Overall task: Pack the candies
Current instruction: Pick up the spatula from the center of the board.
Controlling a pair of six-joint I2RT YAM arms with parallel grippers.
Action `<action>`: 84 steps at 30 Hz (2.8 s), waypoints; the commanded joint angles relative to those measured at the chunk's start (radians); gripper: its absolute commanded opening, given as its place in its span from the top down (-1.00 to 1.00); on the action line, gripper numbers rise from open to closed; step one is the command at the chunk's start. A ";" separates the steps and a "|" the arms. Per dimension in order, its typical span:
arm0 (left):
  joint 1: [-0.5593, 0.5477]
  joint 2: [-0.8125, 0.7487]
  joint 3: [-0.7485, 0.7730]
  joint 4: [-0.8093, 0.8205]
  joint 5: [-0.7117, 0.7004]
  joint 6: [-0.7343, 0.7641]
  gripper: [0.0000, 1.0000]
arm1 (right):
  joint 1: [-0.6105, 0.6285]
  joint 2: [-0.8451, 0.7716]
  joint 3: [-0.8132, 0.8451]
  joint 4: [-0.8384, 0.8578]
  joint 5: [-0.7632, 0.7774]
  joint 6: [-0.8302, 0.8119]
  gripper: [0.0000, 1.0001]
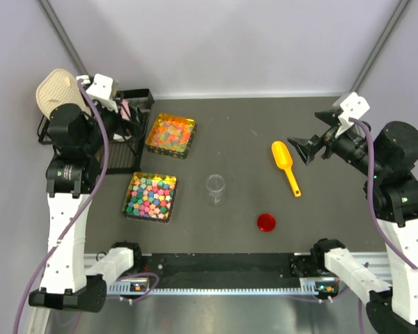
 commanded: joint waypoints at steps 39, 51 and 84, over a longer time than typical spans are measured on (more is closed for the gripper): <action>0.003 -0.027 -0.249 0.054 0.048 0.106 -0.98 | 0.038 0.214 -0.544 0.135 0.464 -0.180 -0.98; 0.003 -0.033 -0.195 0.011 0.075 0.104 -0.98 | -0.008 0.295 -0.584 0.190 0.410 -0.163 -0.98; 0.003 -0.007 -0.192 0.043 0.112 0.054 -0.98 | -0.009 0.638 -0.600 0.308 0.445 -0.119 -0.35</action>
